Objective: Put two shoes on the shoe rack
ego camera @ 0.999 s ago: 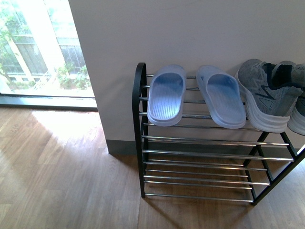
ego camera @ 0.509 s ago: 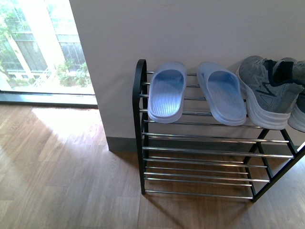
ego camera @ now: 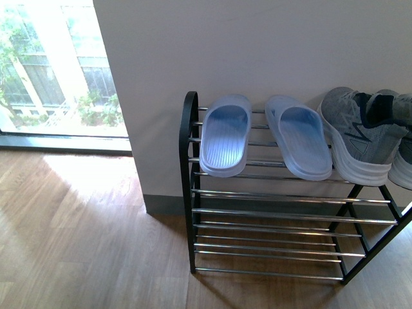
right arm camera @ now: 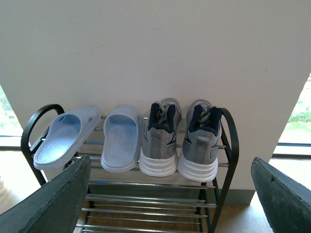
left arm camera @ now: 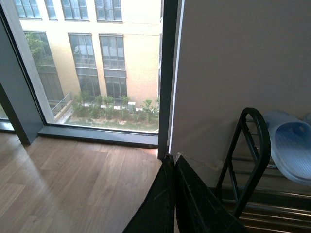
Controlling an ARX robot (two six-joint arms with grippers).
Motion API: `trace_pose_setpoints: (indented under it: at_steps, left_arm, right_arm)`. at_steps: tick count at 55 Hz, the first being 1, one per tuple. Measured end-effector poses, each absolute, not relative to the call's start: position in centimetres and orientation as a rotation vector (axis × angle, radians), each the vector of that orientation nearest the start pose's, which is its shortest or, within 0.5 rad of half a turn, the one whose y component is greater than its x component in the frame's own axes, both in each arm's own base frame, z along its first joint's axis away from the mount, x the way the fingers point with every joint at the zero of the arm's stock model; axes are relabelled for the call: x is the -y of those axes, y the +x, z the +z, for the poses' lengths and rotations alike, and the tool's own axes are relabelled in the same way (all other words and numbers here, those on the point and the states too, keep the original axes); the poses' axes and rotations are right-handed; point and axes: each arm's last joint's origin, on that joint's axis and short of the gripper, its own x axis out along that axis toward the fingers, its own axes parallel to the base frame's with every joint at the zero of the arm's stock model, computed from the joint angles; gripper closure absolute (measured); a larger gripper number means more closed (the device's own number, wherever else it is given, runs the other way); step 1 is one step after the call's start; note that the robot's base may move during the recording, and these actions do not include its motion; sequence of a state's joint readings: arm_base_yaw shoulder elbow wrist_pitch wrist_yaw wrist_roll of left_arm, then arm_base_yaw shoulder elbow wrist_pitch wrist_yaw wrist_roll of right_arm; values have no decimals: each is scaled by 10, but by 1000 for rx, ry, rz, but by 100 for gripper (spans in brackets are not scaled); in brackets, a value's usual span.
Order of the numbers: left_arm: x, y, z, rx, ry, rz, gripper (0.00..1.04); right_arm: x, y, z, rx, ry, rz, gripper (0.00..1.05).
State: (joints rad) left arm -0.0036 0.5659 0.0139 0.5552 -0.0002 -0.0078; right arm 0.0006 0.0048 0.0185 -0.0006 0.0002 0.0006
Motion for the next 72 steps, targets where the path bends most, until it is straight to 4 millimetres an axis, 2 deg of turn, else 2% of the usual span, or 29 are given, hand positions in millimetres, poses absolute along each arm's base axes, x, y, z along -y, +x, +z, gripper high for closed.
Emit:
trace_pose_setpoints:
  at_steps: [32, 50, 58, 67, 72]
  left_arm:
    - [0, 113, 171, 16, -8, -4, 104]
    - [0, 108, 171, 15, -8, -3, 104]
    - [0, 99, 167, -6, -8, -4, 104]
    - [0, 98, 167, -3, -8, -3, 103]
    - [0, 98, 167, -2, -8, -3, 87]
  right_arm:
    - [0, 97, 169, 13, 1, 0, 9]
    - [0, 97, 169, 13, 1, 0, 9]
    - [0, 97, 169, 13, 1, 0, 9]
    - [0, 97, 169, 13, 1, 0, 9]
    - [0, 97, 169, 14, 1, 1, 9]
